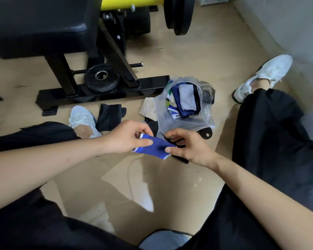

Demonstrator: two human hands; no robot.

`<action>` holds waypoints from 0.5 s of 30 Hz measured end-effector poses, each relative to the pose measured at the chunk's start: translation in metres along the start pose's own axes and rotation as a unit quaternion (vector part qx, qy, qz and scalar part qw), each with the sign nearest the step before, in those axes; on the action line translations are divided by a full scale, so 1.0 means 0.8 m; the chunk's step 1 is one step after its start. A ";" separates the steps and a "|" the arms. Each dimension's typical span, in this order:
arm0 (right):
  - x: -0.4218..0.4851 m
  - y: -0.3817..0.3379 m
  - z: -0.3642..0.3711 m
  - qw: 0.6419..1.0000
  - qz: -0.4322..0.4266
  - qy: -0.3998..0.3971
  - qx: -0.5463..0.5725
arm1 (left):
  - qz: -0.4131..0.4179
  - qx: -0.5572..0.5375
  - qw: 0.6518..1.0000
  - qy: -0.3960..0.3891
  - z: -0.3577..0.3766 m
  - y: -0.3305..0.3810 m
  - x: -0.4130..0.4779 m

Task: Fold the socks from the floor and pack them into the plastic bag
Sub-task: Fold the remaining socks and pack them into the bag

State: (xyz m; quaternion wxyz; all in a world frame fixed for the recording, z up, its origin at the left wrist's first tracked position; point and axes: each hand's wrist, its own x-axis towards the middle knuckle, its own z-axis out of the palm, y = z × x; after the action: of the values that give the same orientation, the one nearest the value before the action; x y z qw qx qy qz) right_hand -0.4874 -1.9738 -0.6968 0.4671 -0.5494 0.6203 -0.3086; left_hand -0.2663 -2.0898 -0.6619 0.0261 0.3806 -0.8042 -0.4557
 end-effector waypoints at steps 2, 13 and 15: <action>0.001 -0.005 0.004 0.998 -0.027 0.012 0.060 | -0.001 -0.057 0.998 0.032 0.002 0.009 -0.004; 0.006 0.003 -0.012 0.979 -0.032 0.135 0.149 | -0.108 -0.106 0.969 0.196 0.025 0.018 0.020; 0.009 0.000 -0.008 0.974 -0.021 0.158 0.161 | -0.097 -0.074 0.971 0.208 0.030 0.020 0.022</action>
State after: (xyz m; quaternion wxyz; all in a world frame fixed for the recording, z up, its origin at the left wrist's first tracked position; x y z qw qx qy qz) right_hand -0.4929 -1.9813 -0.6964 0.4393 -0.4240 0.6166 -0.4970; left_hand -0.2971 -2.0792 -0.6689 0.1767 0.5399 -0.7046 -0.4251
